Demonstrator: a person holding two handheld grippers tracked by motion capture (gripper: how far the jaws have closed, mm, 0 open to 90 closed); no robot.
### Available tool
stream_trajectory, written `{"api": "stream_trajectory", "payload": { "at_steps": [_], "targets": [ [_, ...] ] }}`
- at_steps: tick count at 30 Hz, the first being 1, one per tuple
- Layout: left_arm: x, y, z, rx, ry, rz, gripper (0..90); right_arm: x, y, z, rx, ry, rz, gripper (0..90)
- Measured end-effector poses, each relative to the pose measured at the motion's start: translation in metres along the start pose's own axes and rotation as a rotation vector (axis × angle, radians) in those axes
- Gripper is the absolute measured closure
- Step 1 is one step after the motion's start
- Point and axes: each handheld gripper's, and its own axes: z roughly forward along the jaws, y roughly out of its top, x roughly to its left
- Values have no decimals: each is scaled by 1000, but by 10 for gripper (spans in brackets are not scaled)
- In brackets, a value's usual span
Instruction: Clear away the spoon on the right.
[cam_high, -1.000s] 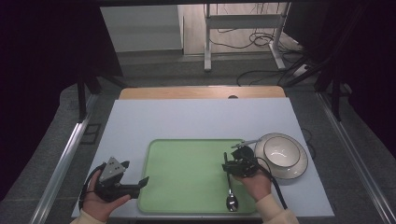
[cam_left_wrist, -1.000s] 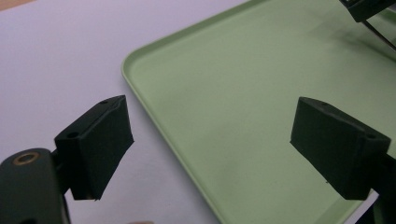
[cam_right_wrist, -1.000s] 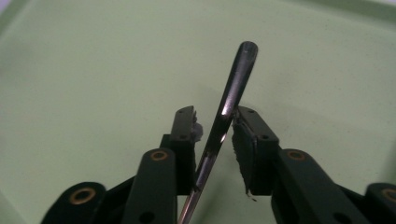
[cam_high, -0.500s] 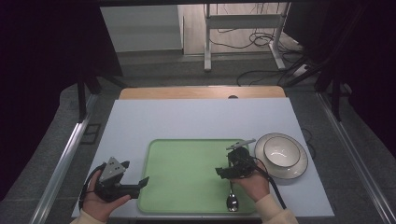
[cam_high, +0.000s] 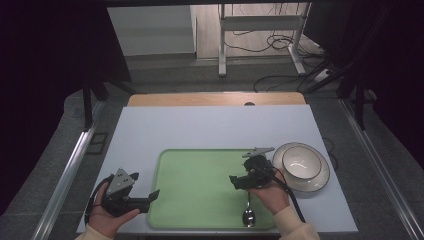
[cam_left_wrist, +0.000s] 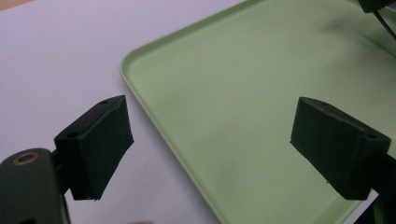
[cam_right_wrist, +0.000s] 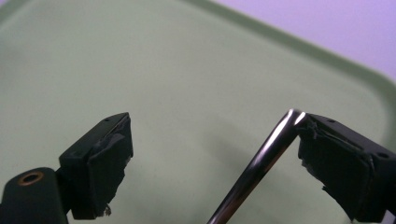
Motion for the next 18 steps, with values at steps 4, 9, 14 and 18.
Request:
{"api": "stream_trajectory", "payload": {
  "at_steps": [4,9,14,18],
  "targets": [
    [0,0,1,2,0,2,124,-6,8,-3,-50,-5,2,81],
    [0,0,0,0,2,1,124,-8,10,-7,-68,-10,9,80],
    [0,0,0,-1,2,0,123,-10,9,-11,-79,-3,19,82],
    [0,0,-1,-5,4,0,123,-14,8,-17,-103,20,27,88]
  ]
}}
